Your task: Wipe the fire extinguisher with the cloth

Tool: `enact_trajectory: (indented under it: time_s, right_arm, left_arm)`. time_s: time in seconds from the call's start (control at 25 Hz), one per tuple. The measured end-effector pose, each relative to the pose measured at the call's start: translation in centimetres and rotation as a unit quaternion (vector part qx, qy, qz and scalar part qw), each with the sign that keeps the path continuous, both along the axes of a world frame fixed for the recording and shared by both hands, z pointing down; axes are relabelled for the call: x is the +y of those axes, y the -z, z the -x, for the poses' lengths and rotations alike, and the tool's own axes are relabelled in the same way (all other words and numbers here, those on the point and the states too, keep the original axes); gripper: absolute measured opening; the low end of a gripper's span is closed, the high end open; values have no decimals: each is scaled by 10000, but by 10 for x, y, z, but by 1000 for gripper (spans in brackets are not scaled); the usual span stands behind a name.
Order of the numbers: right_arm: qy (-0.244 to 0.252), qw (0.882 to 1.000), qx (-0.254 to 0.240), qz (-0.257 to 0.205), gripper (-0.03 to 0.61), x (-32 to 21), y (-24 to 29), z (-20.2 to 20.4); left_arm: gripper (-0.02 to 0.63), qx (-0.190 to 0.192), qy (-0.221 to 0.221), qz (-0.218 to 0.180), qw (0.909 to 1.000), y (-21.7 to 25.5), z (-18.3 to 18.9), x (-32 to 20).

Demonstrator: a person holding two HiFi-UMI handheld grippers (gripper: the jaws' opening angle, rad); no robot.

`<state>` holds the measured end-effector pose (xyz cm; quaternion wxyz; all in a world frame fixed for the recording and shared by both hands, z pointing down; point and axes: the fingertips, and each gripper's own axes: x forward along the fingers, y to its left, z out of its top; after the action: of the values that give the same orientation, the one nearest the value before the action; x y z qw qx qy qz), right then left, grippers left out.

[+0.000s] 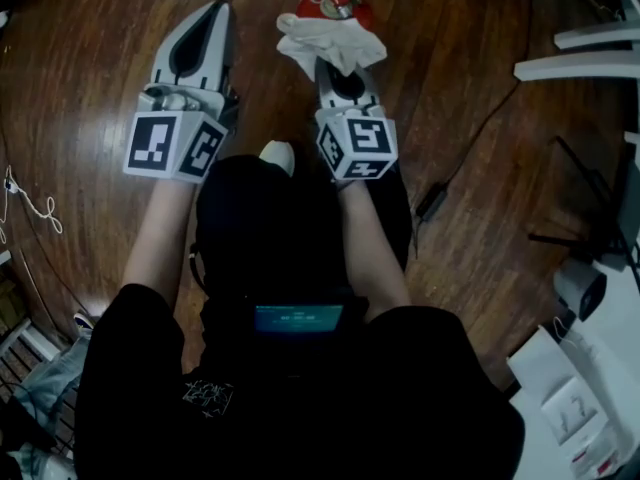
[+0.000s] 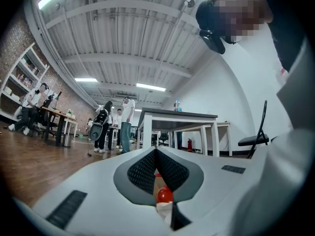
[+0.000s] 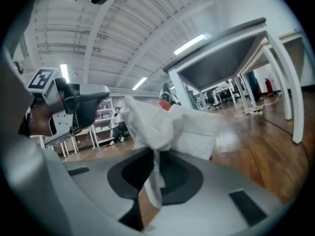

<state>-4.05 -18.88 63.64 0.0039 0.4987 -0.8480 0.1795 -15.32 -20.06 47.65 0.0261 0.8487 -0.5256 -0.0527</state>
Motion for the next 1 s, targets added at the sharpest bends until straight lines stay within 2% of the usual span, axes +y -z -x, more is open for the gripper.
enact_trajectory:
  time_s: [0.12, 0.24, 0.36, 0.44, 0.48, 0.56, 0.64, 0.72, 0.84, 1.0]
  right_arm:
    - [-69, 9981, -143, 589, 57, 8, -50, 0]
    - [-170, 9901, -221, 1374, 57, 6, -114, -1]
    - [-116, 9756, 21, 2192, 57, 7, -178, 1]
    - [16, 9679, 260, 2501, 55, 13, -199, -4]
    - [118, 9682, 284, 2483, 55, 15, -194, -4]
    - [382, 9768, 112, 2106, 55, 20, -150, -1]
    - [733, 9865, -230, 1446, 55, 31, -85, -5]
    - [1005, 9903, -620, 729, 55, 41, -21, -24]
    - [883, 9897, -1127, 79, 55, 31, 41, -71]
    - [546, 9938, -924, -302, 55, -14, 59, -118]
  left_arm:
    - [2, 18, 62, 44, 10000, -5, 4, 1]
    - [2, -17, 111, 50, 9999, -7, 7, 2]
    - [2, -52, 129, 37, 9999, -7, 8, 3]
    - [2, -69, 120, 24, 9999, -5, 9, 4]
    - [2, -76, 121, 13, 9999, -4, 11, 5]
    - [2, -75, 149, -5, 9999, -2, 14, 5]
    - [2, -40, 163, 19, 9999, -4, 14, 5]
    - [2, -3, 108, 70, 9999, -7, 10, 4]
    - [2, 7, 30, 110, 9999, -10, 4, 2]
    - [2, 12, -48, 104, 9999, -8, -6, 1]
